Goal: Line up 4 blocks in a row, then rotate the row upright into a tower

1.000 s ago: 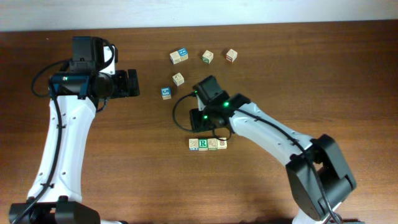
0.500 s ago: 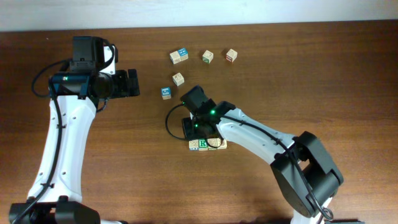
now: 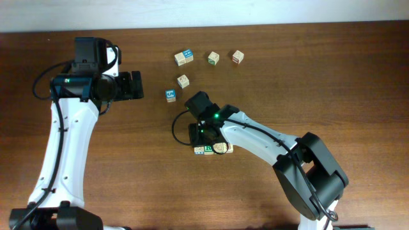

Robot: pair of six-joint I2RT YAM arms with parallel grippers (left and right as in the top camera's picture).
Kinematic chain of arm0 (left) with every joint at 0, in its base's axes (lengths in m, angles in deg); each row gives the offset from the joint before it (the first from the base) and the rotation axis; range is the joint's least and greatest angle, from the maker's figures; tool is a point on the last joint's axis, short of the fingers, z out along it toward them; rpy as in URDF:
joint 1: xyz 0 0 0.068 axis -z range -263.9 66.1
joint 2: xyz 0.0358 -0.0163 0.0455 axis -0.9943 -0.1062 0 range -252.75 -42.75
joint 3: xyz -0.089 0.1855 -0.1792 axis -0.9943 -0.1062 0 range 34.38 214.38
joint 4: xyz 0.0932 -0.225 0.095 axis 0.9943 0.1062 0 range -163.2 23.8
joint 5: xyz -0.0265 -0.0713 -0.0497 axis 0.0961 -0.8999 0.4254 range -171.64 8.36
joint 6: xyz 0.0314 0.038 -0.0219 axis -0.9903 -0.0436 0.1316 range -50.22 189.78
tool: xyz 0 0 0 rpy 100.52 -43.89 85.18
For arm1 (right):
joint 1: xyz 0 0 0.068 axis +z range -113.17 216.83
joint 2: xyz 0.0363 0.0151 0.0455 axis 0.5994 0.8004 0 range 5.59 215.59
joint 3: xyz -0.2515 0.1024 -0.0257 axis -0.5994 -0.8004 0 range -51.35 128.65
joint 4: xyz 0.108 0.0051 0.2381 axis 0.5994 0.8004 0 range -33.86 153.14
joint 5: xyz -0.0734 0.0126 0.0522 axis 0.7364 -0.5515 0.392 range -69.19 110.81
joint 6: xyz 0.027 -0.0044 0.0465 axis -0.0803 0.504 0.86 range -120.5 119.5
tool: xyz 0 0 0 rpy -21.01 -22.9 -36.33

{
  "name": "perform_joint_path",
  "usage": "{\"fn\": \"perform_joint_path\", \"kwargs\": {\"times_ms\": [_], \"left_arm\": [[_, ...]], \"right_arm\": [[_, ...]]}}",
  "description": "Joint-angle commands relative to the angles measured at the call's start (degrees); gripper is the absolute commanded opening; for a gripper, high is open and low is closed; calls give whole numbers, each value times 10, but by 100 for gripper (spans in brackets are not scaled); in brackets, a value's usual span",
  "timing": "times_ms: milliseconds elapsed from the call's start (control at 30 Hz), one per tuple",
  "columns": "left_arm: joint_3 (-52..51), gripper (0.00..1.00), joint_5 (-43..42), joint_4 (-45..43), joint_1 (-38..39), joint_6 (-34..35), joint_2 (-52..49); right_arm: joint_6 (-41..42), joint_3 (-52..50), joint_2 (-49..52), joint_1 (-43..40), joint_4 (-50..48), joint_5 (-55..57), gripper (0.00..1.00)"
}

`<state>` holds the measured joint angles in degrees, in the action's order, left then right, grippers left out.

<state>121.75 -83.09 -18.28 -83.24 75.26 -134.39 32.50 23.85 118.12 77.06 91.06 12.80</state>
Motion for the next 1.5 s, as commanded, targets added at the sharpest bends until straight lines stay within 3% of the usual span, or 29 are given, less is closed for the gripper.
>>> {"fn": "perform_joint_path", "kwargs": {"times_ms": [0,400,500,533,600,667,767,800,833,867,900,933,1067,1200,1367,1467], "left_arm": [[5,99,0,0,0,5,-1],[5,99,0,0,0,5,-1],[5,99,0,0,0,5,-1],[5,99,0,0,0,5,-1],[5,99,-2,0,0,5,-1],[5,99,-8,1,0,5,-1],[5,99,-129,8,0,9,-1],[5,93,-161,6,0,9,-1],[5,47,-164,17,0,10,-3],[5,23,-164,24,0,10,-3],[5,15,-164,28,3,27,-3],[1,0,-164,28,16,27,-3],[-71,0,-162,0,56,80,-9],[-130,0,-164,-48,104,113,-38],[-133,0,-193,-47,156,117,-104],[-138,0,-183,-38,157,116,-106]], "right_arm": [[3,0,5,3,2,-3,4],[3,24,-26,-21,9,-3,4],[-44,98,-114,-115,95,-36,5],[-79,132,-144,-156,149,-58,17],[-148,175,-206,-267,272,-64,19],[-218,175,-219,-320,330,-64,23],[-290,147,-210,-365,361,-105,24],[-298,111,-210,-365,338,-127,24],[-298,64,-210,-365,303,-148,24],[-298,43,-210,-365,286,-160,24],[-298,3,-210,-365,251,-183,24],[-279,-43,-210,-365,205,-186,23],[-234,-136,-194,-365,95,-233,11],[-224,-177,-192,-364,48,-235,11],[-159,-245,-191,-359,-37,-258,6],[-108,-258,-184,-306,-71,-257,4]]}}
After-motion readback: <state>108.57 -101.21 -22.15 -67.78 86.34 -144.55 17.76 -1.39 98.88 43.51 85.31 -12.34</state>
